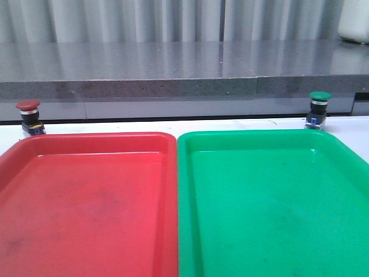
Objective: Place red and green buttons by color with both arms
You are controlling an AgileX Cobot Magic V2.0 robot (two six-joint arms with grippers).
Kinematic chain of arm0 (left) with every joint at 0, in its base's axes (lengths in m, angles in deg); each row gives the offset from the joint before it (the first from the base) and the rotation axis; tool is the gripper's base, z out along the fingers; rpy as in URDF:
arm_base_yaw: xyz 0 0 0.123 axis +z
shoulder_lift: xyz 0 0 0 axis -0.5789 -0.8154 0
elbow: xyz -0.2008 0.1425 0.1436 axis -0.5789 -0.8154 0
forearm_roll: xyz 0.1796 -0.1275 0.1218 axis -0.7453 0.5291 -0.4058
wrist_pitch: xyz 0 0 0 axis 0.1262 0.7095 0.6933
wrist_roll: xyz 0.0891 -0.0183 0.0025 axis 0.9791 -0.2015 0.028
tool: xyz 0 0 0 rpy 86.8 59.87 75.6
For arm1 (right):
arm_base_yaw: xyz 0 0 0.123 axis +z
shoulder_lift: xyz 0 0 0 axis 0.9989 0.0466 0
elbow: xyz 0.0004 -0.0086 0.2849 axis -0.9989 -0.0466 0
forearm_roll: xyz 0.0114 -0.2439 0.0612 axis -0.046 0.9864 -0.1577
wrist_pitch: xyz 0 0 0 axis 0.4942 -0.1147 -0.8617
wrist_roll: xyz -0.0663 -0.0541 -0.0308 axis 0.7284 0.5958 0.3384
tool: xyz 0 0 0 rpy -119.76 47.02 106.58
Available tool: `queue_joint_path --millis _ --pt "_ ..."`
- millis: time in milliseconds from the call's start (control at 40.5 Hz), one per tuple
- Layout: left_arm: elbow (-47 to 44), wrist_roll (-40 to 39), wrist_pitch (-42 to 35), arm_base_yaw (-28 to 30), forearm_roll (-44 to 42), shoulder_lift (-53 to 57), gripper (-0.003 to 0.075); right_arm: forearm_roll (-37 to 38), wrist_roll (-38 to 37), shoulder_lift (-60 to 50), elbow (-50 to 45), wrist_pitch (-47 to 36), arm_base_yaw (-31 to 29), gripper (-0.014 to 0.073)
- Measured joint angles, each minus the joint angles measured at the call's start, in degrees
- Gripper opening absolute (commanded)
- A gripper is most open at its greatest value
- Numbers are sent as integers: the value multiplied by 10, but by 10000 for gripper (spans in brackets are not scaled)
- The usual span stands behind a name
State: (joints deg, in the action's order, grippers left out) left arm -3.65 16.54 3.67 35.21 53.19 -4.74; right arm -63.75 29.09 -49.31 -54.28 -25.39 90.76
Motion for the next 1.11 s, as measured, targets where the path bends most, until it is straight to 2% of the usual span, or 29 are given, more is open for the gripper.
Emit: queue_joint_path --millis 74,123,148,247,296,370,641,863,1110 --pt "0 0 0 0 0 -8 4 0 0 16 0 0 0 20" --pt "0 0 0 0 0 -14 66 0 0 26 0 0 0 115" --pt "0 0 0 0 0 -17 104 0 0 30 0 0 0 162" --pt "0 0 0 0 0 -25 340 0 0 44 0 0 0 416" --pt "0 0 0 0 0 -28 437 0 1 49 0 0 0 493" --pt "0 0 -3 0 0 -34 517 1 1 55 0 -1 0 573" --pt "4 0 -13 0 0 -94 530 1 1 61 0 -1 0 579" --pt "50 0 -30 0 0 -220 529 1 1 61 0 -1 0 579" --pt "141 0 -43 0 0 -391 518 2 1 61 0 -1 0 579"
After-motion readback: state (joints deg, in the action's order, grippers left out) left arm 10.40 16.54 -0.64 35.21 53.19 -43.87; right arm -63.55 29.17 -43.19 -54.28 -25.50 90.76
